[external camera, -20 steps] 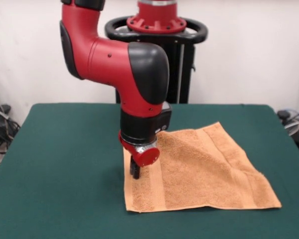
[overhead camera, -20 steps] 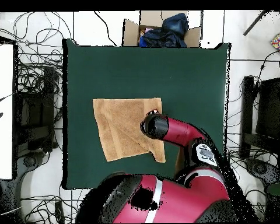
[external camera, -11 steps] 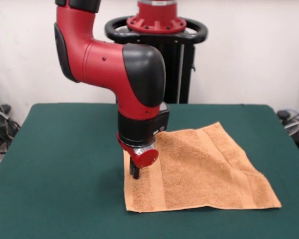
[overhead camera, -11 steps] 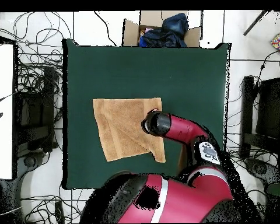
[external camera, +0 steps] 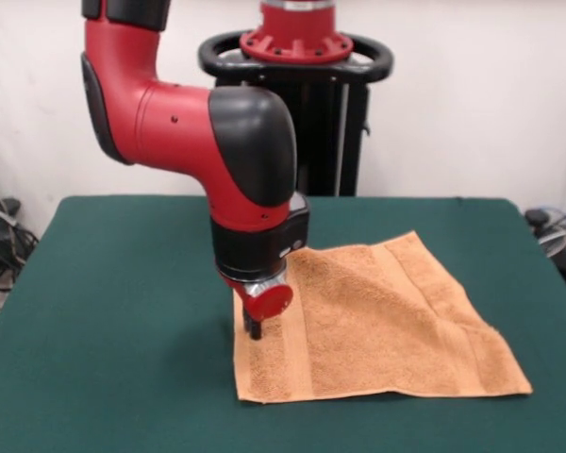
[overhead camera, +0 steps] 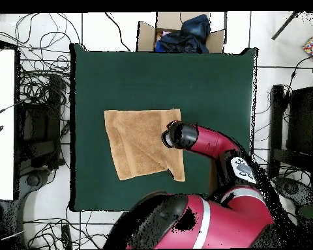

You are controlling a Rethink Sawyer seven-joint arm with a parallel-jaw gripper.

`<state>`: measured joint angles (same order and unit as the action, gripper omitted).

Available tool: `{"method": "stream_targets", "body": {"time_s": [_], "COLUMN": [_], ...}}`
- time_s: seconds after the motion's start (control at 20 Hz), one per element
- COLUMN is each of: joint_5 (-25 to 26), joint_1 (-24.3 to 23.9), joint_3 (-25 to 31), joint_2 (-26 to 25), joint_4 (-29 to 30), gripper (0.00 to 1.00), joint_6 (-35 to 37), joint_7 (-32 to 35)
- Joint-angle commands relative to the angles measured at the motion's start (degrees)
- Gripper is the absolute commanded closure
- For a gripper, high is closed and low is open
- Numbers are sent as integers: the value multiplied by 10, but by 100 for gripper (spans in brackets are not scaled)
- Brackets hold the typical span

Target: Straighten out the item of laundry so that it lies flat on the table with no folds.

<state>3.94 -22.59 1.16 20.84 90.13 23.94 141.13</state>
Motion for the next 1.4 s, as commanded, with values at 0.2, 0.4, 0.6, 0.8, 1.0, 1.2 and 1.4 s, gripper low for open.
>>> {"method": "stream_targets", "body": {"time_s": [0.2,0.4,0.6,0.8,1.0,1.2,1.4], "joint_5": [46,58,69,75,82,88,98], "joint_1": [-34,-45,-53,-60,-65,-71,-57], "joint_3": [58,66,73,80,84,82,62], "joint_2": [-38,-40,-37,-33,-26,-20,-3], "joint_4": [-90,-105,-117,-124,-127,-109,-93], "gripper": [100,100,100,100,100,100,100], "joint_6": [14,29,48,63,78,65,59], "joint_7": [-75,-82,-88,-93,-94,-85,-59]}}
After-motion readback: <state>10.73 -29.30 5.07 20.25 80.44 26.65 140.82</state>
